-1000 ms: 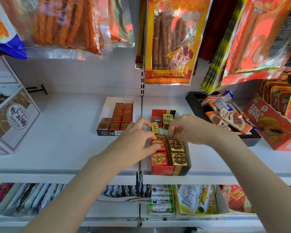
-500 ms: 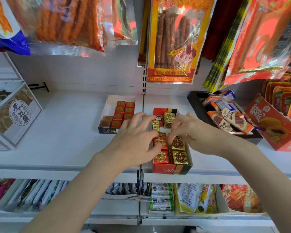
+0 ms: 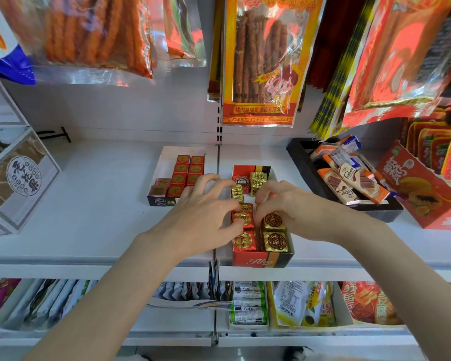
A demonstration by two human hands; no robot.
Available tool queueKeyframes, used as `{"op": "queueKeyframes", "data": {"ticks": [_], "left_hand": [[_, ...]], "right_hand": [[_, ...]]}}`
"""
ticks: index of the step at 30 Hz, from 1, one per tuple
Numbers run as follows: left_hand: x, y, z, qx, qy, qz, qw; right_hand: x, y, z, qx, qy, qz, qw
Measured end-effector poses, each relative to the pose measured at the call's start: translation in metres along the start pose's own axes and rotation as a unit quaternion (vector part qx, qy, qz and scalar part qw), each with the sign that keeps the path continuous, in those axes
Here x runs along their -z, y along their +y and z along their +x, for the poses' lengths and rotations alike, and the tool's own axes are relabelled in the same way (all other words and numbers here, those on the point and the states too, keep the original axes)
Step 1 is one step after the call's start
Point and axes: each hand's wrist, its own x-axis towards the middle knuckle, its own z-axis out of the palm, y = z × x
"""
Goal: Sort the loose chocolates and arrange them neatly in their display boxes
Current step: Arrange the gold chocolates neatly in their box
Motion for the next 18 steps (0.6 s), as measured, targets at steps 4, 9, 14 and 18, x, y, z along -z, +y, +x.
{"op": "queueKeyframes", "data": {"ticks": [4, 9, 14, 18], "left_hand": [[0.0, -0.001, 0.0, 0.0, -0.01, -0.013, 1.0], [0.0, 0.0, 0.001, -0.001, -0.016, -0.019, 1.0], [0.001, 0.001, 0.001, 0.0, -0.021, -0.03, 0.999], [0.001, -0.001, 0.0, 0.003, -0.022, -0.033, 0.999]], "right_hand": [[0.009, 0.012, -0.011, -0.022, 0.064, 0.048, 0.997], [0.003, 0.019, -0.012, -0.029, 0.036, 0.029, 0.999], [0.003, 0.02, -0.01, -0.024, 0.043, 0.036, 0.998], [0.002, 0.022, -0.007, -0.021, 0.045, 0.038, 0.998]]}}
